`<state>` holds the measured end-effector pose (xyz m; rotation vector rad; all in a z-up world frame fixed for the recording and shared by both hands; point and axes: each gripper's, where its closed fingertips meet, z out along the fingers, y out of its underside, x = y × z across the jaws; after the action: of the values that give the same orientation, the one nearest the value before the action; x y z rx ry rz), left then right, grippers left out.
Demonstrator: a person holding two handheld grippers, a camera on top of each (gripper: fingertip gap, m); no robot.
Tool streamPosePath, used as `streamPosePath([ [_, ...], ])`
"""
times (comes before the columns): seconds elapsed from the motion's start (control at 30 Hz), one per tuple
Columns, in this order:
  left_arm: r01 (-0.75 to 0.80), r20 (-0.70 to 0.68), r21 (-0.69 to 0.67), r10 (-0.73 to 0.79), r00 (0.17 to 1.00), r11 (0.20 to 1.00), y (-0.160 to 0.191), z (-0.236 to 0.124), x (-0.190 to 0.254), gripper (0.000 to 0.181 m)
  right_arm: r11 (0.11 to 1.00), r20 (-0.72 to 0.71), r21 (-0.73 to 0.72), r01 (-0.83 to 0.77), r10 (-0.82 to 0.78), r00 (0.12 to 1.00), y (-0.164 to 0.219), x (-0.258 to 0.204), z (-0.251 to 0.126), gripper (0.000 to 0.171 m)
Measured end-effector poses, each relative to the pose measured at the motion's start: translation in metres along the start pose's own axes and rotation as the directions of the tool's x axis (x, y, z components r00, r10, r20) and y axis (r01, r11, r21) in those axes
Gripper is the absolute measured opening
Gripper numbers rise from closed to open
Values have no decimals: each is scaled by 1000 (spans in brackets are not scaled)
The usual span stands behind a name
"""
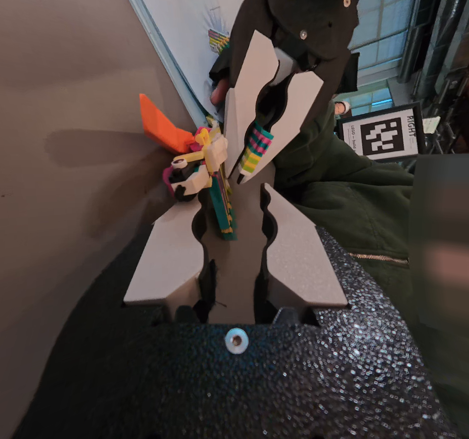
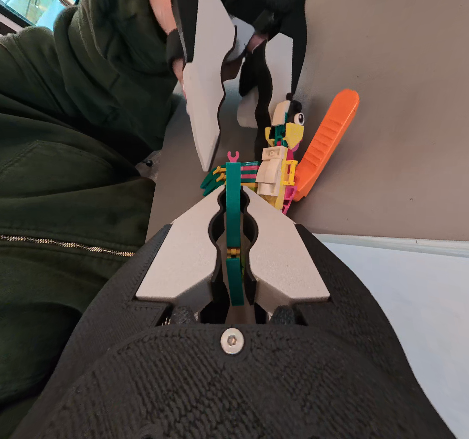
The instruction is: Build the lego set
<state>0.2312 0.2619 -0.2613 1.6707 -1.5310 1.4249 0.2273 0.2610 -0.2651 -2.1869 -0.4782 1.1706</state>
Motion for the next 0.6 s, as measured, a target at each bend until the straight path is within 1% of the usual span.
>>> streamPosePath([
  [0.1, -22, 70, 20, 21, 997, 1000, -1, 7, -6, 36, 1000, 5, 6, -8, 8, 1000, 1, 1, 0, 7],
  [0.17, -38, 95, 37, 34, 995, 999, -1, 8, -9, 30, 1000, 9, 11, -8, 8, 1000, 1, 1, -1, 7],
  [0.2, -38, 94, 59, 33, 995, 998, -3, 8, -10, 27, 1000, 13, 18, -7, 7, 1000, 0, 0, -1, 7],
  [0.27, -50, 88, 111, 41, 995, 993, -9, 7, -10, 10, 999, 49, 43, -4, 2, 999, -2, -5, -4, 7],
  [0.33, -49, 24, 167, 46, 999, 985, -15, 5, -1, 7, 997, 86, 83, 5, -12, 996, -6, -13, -11, 7],
  [0.43, -126, 36, 178, 122, 992, 976, -16, 4, 10, 5, 981, 86, 186, 54, -71, 994, -18, -24, -35, 6],
  [0.5, -212, 76, 163, 201, 977, 964, -15, 1, 24, 6, 958, 44, 269, 101, -116, 992, -27, -28, -54, 6],
  [0.57, -316, 195, 109, 291, 937, 942, -16, -4, 31, 6, 934, -17, 327, 147, -150, 989, -34, -28, -70, 6],
  [0.6, -377, 269, 63, 347, 898, 924, -16, -8, 34, 6, 924, -53, 341, 170, -161, 985, -36, -27, -76, 6],
])
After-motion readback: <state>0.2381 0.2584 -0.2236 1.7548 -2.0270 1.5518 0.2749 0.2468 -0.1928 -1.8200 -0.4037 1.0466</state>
